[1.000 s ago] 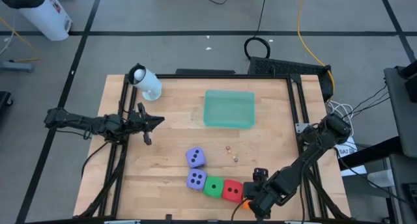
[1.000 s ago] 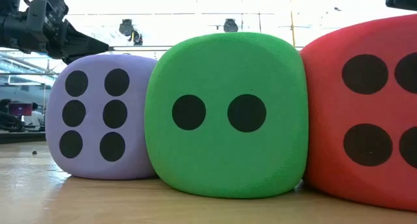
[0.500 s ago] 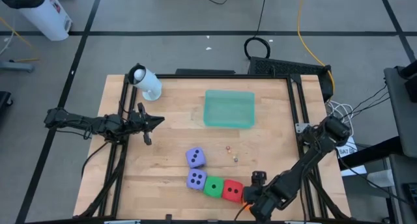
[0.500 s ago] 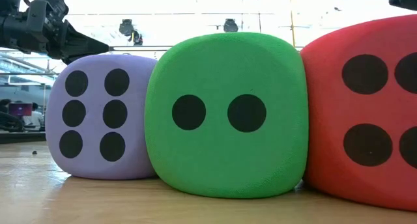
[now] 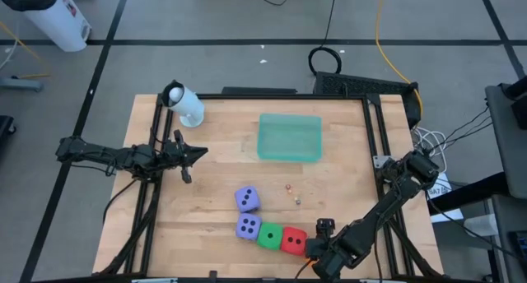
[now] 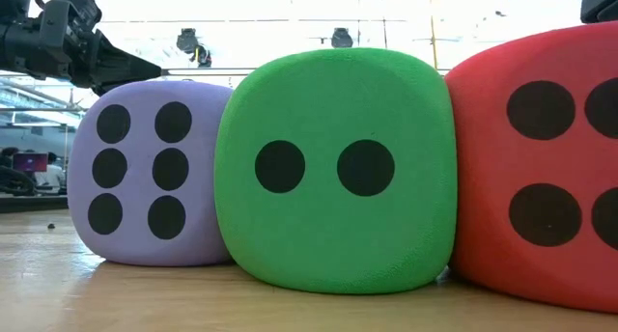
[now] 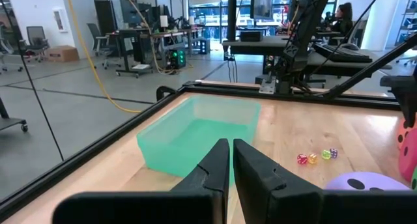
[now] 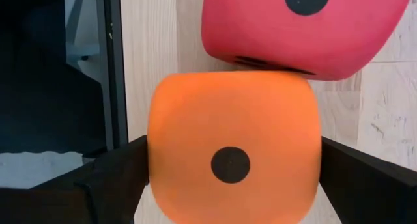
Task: Pick & Place Dice
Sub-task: Put the large orange die into the green bin
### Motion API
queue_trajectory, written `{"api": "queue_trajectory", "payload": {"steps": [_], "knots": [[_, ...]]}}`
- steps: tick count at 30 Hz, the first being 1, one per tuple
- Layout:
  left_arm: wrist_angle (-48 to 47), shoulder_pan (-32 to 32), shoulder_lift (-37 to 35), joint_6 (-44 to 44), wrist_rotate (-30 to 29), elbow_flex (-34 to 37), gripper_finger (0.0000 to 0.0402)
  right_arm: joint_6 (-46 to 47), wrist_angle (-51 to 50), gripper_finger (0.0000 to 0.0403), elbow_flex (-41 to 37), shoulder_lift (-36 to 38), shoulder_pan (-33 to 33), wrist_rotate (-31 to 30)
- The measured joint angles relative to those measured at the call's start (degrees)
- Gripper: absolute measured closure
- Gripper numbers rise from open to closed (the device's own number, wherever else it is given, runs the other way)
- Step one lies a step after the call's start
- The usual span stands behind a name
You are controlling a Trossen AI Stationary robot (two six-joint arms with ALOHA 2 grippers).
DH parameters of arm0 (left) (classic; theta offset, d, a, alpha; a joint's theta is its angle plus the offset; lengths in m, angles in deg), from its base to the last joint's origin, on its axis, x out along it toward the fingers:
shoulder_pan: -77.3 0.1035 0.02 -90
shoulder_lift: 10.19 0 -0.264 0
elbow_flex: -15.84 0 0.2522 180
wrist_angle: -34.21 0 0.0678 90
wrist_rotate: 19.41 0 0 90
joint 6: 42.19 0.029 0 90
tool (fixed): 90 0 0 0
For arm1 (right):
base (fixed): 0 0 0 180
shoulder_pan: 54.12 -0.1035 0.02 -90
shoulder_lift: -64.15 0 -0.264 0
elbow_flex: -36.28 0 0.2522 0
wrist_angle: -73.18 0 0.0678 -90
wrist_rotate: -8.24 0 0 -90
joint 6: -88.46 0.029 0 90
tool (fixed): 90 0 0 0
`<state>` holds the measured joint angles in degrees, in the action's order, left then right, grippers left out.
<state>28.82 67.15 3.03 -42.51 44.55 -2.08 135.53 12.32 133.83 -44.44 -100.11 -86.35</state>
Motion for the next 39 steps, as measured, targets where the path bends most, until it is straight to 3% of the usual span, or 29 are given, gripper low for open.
{"api": "queue_trajectory", "payload": {"steps": [8,16,21,30,35,39], "knots": [[0.79,0.00,-0.01,0.01,0.00,0.00,0.0369,1.25,-1.51,0.0011,-0.11,-0.43,1.56,-0.30],[0.87,0.00,0.00,0.02,0.02,0.00,0.0369,0.80,-3.36,0.0054,-0.36,1.63,1.71,-3.99],[0.87,-0.02,0.00,0.02,0.02,0.02,0.0369,1.99,-4.88,0.0051,-0.55,4.59,1.88,-7.66],[0.93,-0.02,0.00,0.02,0.02,0.02,0.0369,1.61,-4.82,0.0051,-0.48,9.57,2.07,-7.83],[0.93,0.00,0.00,-0.40,0.02,0.02,0.0369,-1.25,-6.72,0.0051,-0.48,14.84,5.67,-10.01],[0.91,0.00,0.01,-0.52,0.02,0.02,0.0369,-7.78,-8.46,0.0051,-0.33,20.25,12.72,-10.29]]}}
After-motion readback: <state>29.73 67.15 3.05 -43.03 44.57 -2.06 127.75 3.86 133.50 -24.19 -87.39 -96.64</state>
